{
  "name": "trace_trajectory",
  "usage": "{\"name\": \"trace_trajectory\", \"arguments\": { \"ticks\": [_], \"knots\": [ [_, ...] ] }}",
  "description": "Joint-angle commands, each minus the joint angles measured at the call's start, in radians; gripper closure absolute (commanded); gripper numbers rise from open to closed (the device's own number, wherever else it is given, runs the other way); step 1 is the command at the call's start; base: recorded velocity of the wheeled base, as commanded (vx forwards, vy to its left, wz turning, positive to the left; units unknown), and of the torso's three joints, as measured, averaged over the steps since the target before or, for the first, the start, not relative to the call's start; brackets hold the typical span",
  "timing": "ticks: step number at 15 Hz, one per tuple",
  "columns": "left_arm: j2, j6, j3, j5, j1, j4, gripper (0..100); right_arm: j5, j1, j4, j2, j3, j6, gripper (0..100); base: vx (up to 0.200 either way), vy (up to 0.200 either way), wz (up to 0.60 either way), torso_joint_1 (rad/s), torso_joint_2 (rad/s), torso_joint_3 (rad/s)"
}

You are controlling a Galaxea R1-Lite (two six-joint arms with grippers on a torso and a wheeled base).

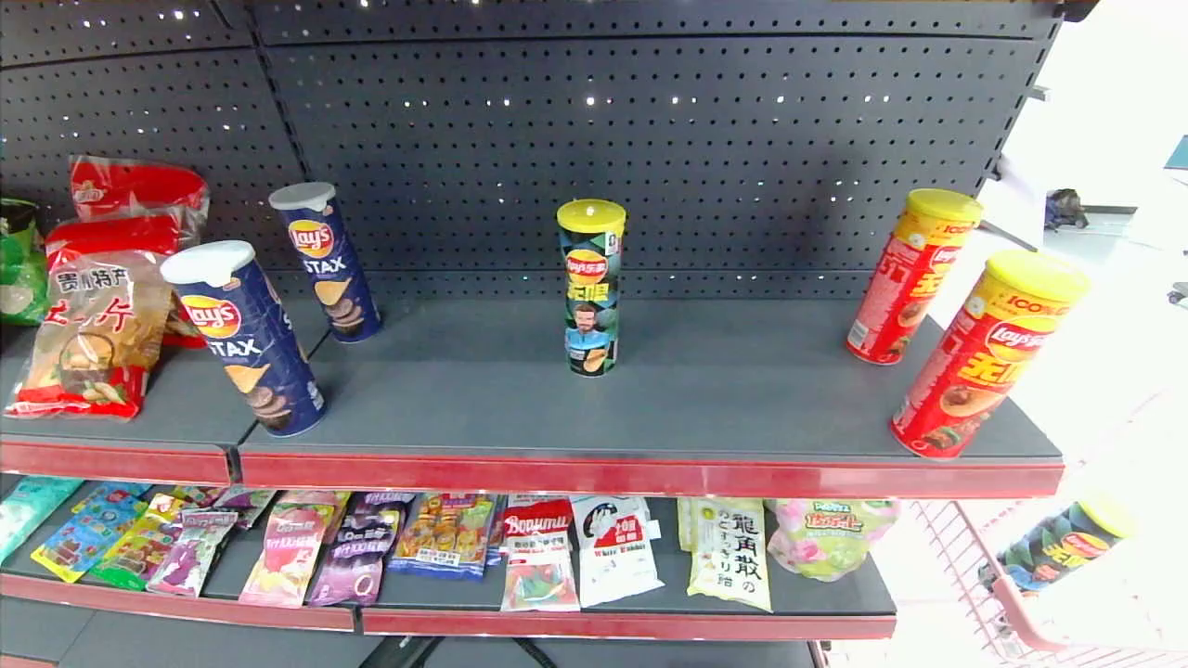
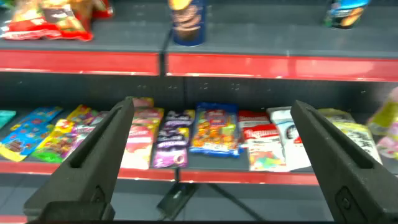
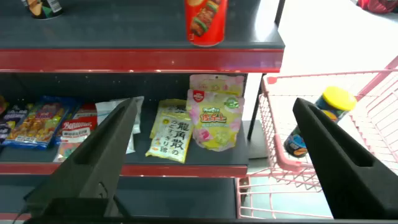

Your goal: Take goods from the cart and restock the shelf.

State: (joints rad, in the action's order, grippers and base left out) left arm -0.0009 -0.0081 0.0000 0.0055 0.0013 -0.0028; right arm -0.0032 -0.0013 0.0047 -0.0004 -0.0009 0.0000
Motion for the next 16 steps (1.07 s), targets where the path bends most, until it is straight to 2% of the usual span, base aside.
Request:
{"name": "trace_trajectory", "arguments": {
  "ticks": [1,14,16],
  "knots": [
    [0.001,-0.001,0.000,0.001,0.000,0.000,0,0.000,0.000,0.000,0.000,-0.001,0.000,0,0.000,-0.200,0.00,-0.002,0.00,0.002],
    [0.001,-0.001,0.000,0.001,0.000,0.000,0,0.000,0.000,0.000,0.000,0.001,0.000,0,0.000,-0.200,0.00,0.003,0.00,0.001],
    [0.001,-0.001,0.000,0.001,0.000,0.000,0,0.000,0.000,0.001,0.000,0.001,0.000,0,0.000,0.000,0.00,0.000,0.00,0.000]
  ]
}}
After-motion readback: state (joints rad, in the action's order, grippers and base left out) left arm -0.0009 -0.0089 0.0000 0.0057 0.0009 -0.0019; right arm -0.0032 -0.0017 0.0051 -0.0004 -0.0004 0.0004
